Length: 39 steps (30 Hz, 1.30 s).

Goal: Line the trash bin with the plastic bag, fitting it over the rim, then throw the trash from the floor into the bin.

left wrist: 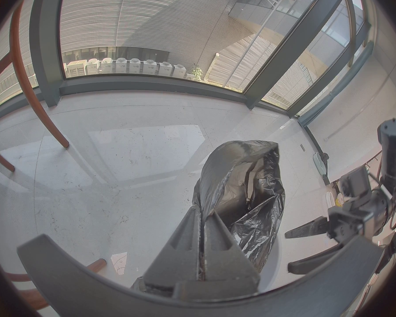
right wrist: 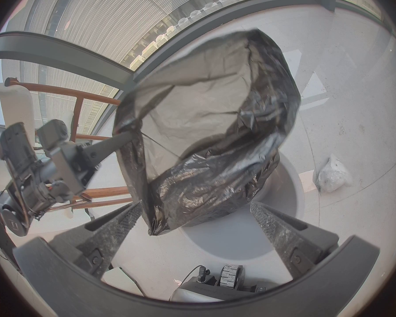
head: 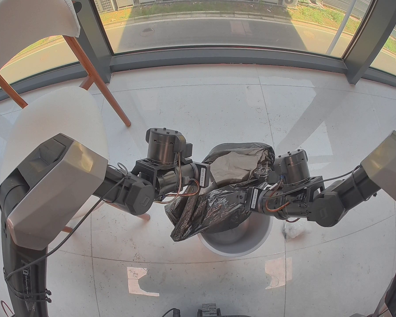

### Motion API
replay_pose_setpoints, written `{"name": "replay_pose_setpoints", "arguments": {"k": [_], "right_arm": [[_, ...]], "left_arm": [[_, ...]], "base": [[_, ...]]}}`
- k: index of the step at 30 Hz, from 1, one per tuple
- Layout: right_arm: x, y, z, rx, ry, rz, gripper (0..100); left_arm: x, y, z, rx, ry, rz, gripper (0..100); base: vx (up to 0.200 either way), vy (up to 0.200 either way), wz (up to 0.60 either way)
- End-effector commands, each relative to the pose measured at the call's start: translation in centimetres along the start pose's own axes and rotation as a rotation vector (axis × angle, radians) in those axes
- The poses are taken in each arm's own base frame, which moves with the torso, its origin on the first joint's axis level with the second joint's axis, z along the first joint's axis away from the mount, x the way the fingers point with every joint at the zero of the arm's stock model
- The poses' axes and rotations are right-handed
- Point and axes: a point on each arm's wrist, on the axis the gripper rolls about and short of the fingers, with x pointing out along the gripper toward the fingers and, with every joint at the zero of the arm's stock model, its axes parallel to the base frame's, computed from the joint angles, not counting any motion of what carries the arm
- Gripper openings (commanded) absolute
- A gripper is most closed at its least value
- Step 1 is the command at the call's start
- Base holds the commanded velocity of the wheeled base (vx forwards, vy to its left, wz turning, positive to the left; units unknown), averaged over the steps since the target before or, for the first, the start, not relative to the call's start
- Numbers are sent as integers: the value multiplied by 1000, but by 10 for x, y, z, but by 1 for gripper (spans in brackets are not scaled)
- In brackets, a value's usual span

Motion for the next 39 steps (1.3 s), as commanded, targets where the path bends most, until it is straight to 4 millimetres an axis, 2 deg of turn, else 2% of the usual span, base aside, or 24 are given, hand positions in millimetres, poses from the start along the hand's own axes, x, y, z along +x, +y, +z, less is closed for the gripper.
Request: {"name": "replay_pose_setpoints", "arguments": {"k": [1, 5, 8, 9, 14, 21, 27, 29, 30, 36, 39], "right_arm": [[26, -4, -14, 2, 43, -20, 100], [37, 4, -12, 48, 16, -19, 100], [43, 11, -1, 83, -27, -4, 100], [44, 12, 1, 90, -32, -1, 0], [51, 12, 3, 94, -41, -2, 0], [62, 11, -8, 90, -27, -29, 0], [57, 16, -2, 85, -45, -15, 0], [46, 19, 6, 79, -70, -5, 0], [42, 20, 8, 80, -73, -4, 100], [22, 24, 12, 88, -110, -20, 100], [23, 22, 6, 87, -104, -35, 100]], "left_arm": [[0, 5, 1, -4, -3, 8, 0], [0, 5, 1, -2, -4, 6, 0], [0, 5, 1, -2, -2, 5, 0], [0, 5, 1, -2, -4, 5, 0], [0, 4, 1, -2, -4, 3, 0], [0, 5, 1, -2, -4, 5, 0], [-1, 5, 1, -3, -1, 7, 0], [-1, 5, 1, -3, -4, 6, 0], [-1, 5, 1, -3, -6, 6, 0], [-1, 5, 3, -2, -10, 5, 0], [-1, 5, 3, -2, -12, 5, 0]], "base": [[0, 0, 0], [0, 0, 0], [0, 0, 0], [0, 0, 0], [0, 0, 0], [0, 0, 0], [0, 0, 0], [0, 0, 0], [0, 0, 0], [0, 0, 0], [0, 0, 0]]}}
